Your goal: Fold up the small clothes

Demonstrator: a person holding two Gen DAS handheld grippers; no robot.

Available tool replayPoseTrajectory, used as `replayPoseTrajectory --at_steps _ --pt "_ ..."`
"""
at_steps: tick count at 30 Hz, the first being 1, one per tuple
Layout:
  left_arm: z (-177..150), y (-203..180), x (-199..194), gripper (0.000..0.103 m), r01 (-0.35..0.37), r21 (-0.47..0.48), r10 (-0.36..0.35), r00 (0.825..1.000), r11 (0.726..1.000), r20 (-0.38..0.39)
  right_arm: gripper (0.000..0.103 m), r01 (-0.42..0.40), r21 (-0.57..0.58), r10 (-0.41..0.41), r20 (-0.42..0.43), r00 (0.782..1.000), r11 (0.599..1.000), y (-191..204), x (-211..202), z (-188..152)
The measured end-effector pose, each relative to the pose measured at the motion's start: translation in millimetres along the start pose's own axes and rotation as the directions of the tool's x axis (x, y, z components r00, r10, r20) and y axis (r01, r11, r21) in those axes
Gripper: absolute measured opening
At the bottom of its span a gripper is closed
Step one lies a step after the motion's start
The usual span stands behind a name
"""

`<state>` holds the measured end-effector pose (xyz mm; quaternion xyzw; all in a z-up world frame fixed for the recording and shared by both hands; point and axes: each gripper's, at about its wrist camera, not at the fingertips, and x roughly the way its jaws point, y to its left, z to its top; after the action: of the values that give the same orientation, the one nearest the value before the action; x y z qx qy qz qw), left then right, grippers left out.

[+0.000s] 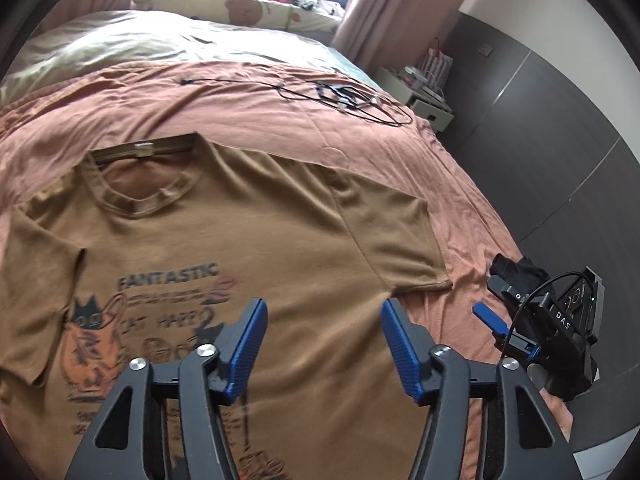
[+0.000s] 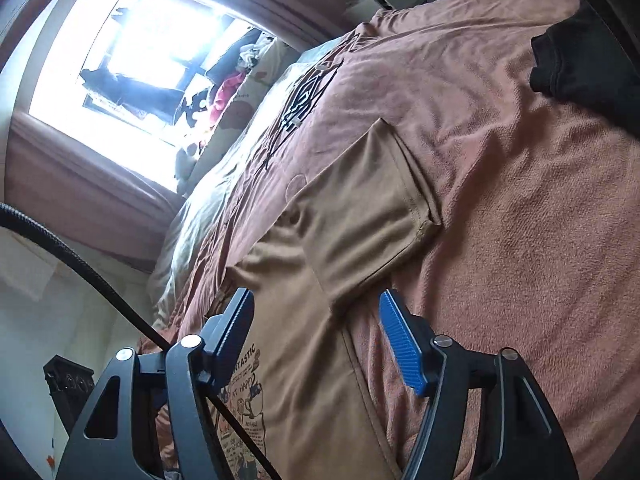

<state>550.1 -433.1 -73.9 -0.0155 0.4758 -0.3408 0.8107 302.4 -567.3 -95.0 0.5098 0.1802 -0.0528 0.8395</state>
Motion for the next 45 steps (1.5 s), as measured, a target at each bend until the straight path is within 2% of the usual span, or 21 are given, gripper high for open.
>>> replayPoseTrajectory --at_steps 2,6,13,18,19,21,26,28,34,41,43,45 --pt "2.2 -3.8 17.3 0.05 0.02 0.0 -0.02 1.0 1.0 -0.017 0.049 0.023 0.017 -0.023 0.016 1.0 1.0 -8.9 9.8 4.6" --pt "3.6 -10.6 50.3 0.042 0.044 0.001 -0.044 0.998 0.999 -0.037 0.041 0.036 0.062 -0.036 0.008 0.999 0.997 -28.3 27.0 12.8" --pt "2.4 -15.2 98.6 0.022 0.082 -0.023 -0.083 0.993 0.996 -0.079 0.04 0.074 0.092 -0.074 -0.004 0.997 0.993 -35.0 55.3 20.0" --pt "1.6 -19.0 123.7 0.016 0.105 -0.036 -0.108 0.988 0.994 -0.108 0.04 0.107 0.111 -0.107 -0.012 0.994 0.988 -38.5 65.4 23.8" --pt "1.7 -20.1 127.3 0.016 0.104 -0.032 -0.107 0.988 0.994 -0.111 0.035 0.113 0.108 -0.112 -0.01 0.994 0.988 -37.5 67.0 25.3" --pt "1.7 -21.4 134.1 0.014 0.104 -0.027 -0.107 0.987 0.994 -0.118 0.032 0.121 0.104 -0.122 -0.006 0.993 0.987 -33.1 69.9 28.1" --pt "2.6 -26.6 150.9 0.013 0.105 -0.022 -0.107 0.984 0.994 -0.142 0.007 0.133 0.123 -0.135 0.005 0.991 0.983 -26.2 73.6 29.7" --pt "3.0 -31.1 156.6 0.013 0.116 -0.018 -0.117 0.981 0.993 -0.153 0.004 0.114 0.114 -0.117 0.013 0.993 0.987 -20.4 70.1 27.3" --pt "-3.0 -42.3 168.1 0.013 0.123 0.0 -0.121 0.977 0.992 -0.176 0.004 0.034 0.02 -0.034 0.039 0.999 0.999 17.5 59.1 24.6" --pt "-4.3 -39.6 169.9 0.013 0.115 -0.005 -0.113 0.975 0.993 -0.189 0.001 -0.06 -0.044 0.06 -0.014 0.998 0.997 48.7 59.6 15.5" --pt "-3.7 -39.7 170.2 0.013 0.114 -0.007 -0.114 0.976 0.993 -0.186 0.001 -0.041 -0.049 0.04 -0.008 0.999 0.998 47.6 53.5 14.9" --pt "-3.4 -40.3 172.1 0.013 0.117 -0.012 -0.117 0.976 0.993 -0.183 0.001 0.028 -0.02 -0.028 -0.003 1.0 0.999 40.8 51.4 15.2"
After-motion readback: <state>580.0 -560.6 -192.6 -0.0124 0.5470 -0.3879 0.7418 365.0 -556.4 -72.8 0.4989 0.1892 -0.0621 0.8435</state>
